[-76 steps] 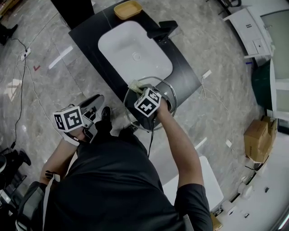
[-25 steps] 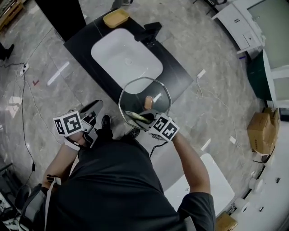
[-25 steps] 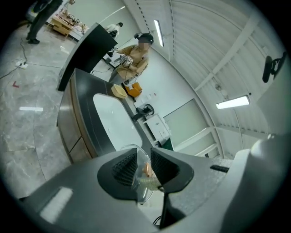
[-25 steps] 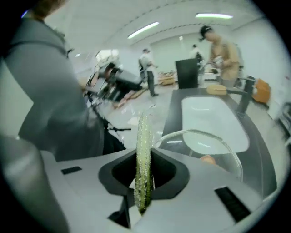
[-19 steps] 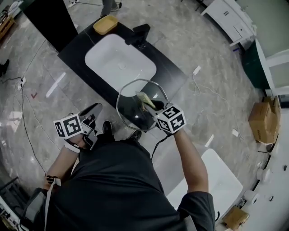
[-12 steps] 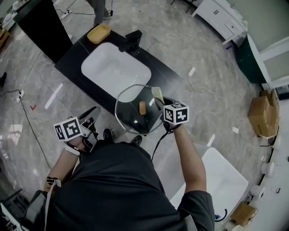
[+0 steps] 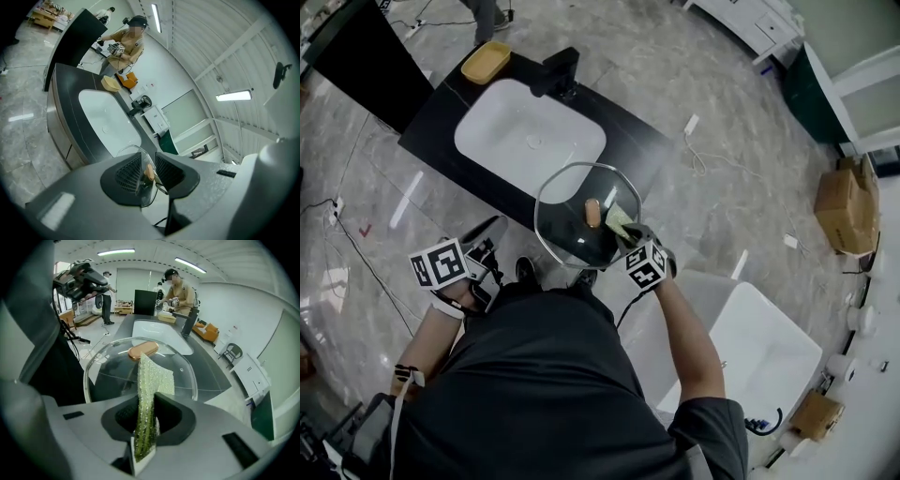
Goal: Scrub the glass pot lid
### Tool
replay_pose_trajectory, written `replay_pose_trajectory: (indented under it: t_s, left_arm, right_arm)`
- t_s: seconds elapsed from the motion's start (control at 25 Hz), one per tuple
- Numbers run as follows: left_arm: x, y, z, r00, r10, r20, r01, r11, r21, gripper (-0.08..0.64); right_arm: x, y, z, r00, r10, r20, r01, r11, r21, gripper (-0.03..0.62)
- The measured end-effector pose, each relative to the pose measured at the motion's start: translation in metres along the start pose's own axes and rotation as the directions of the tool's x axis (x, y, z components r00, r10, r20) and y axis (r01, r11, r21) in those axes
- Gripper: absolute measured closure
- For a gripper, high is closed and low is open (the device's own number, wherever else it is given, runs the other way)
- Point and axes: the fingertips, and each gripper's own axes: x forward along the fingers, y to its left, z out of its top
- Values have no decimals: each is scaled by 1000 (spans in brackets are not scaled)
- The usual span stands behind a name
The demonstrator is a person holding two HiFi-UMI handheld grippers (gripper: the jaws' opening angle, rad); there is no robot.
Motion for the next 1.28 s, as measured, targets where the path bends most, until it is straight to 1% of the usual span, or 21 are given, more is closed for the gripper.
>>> replay_pose_trajectory:
  t_s: [0.12, 0.28, 0.44, 0.6, 0.76, 0.84, 0.88, 0.92, 1.0, 1.12, 1.2, 1.28]
  left_arm:
    - [9, 4, -3, 999, 3, -40, -3, 1000, 1, 465]
    - [23, 5, -12, 995, -2, -104, 3, 1000, 15, 465]
    - [39, 4, -19, 987, -11, -159, 16, 999, 32, 465]
    - [51, 2, -20, 980, -26, -196, 35, 998, 44, 465]
    - [55, 6, -20, 974, -37, -221, 45, 998, 35, 465]
    - [54, 9, -20, 973, -44, -228, 50, 998, 23, 465]
    - [53, 11, -19, 972, -45, -229, 50, 999, 16, 465]
    - [52, 13, -18, 973, -44, -228, 48, 999, 12, 465]
    - [47, 17, -15, 974, -42, -222, 43, 999, 3, 465]
    - [39, 24, -7, 978, -38, -206, 36, 999, -11, 465]
    - [33, 31, 0, 981, -32, -192, 29, 999, -19, 465]
    - [26, 39, 7, 984, -22, -175, 18, 999, -27, 465]
  right_arm:
    - [0, 26, 0, 999, 35, 40, -38, 997, 70, 529]
    - [-3, 50, 2, 994, 69, 79, -83, 977, 197, 529]
    - [-1, 64, 5, 995, 43, 93, -68, 957, 283, 529]
    - [-5, 79, 13, 997, 34, 75, -61, 918, 393, 529]
    - [-2, 98, 26, 995, 49, 83, -83, 876, 475, 529]
    - [1, 102, 32, 994, 57, 89, -96, 840, 533, 529]
    - [2, 104, 36, 994, 55, 92, -97, 816, 570, 529]
    - [3, 104, 39, 994, 49, 95, -97, 786, 610, 529]
    - [5, 105, 45, 994, 33, 103, -95, 717, 691, 529]
    - [10, 107, 58, 992, 15, 122, -106, 614, 782, 529]
    - [15, 109, 70, 990, 15, 141, -126, 559, 820, 529]
    - [22, 110, 82, 988, 17, 157, -143, 520, 842, 529]
